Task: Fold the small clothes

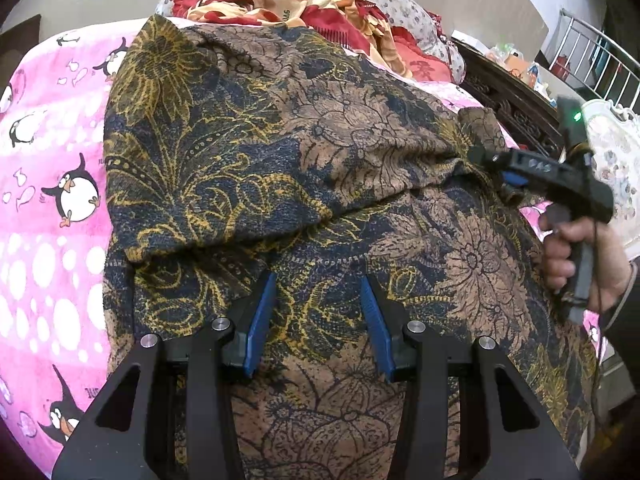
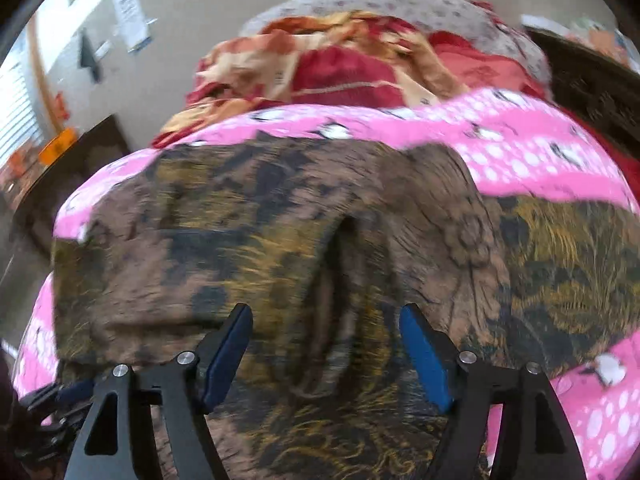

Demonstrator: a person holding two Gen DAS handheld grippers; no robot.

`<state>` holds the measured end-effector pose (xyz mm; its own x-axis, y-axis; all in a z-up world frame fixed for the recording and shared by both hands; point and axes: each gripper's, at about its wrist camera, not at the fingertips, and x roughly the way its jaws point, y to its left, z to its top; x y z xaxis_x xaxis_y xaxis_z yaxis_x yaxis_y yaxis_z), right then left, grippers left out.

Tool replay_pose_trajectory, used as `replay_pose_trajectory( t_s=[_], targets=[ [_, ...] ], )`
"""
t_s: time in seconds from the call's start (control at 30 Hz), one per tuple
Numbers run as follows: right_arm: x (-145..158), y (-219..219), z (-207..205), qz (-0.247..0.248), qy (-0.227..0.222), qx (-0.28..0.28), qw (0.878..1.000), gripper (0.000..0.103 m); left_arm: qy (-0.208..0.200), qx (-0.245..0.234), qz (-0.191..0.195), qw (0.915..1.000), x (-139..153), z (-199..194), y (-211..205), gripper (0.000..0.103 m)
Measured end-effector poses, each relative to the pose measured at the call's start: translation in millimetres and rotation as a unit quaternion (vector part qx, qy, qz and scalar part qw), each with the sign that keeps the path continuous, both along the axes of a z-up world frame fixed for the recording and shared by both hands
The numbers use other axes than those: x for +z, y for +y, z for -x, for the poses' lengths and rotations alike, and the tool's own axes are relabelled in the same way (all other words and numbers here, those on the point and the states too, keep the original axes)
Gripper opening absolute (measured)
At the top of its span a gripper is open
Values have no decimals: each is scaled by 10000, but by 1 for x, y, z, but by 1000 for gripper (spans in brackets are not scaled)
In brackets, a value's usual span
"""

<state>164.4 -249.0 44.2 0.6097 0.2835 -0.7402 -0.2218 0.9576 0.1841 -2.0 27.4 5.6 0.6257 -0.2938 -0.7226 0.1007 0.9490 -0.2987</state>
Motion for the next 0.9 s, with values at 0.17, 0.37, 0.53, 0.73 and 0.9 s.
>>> replay_pose_trajectory(
  t_s=[0.17,0.37,0.53,0.73,0.9],
  targets=[
    [-2,-12,-1,-896,-3,350,9954,18,2,11,88,10000,-1,0,2,43],
    [-13,-41,-18,-1064,382,-51,9936,1,-1,14,93,10000,-1,0,1,43],
    [5,-69,-16,-169,89,-995,9949,1,-1,16,129,9999,-2,0,2,43],
    [-3,-79,-13,-193,367,-589,9974,1,-9,17,192,9998,-2,-1,4,43],
    [-4,-78,-16,-69,502,-418,9978,2,-276,352,25,9990,17,8,10,43]
  ],
)
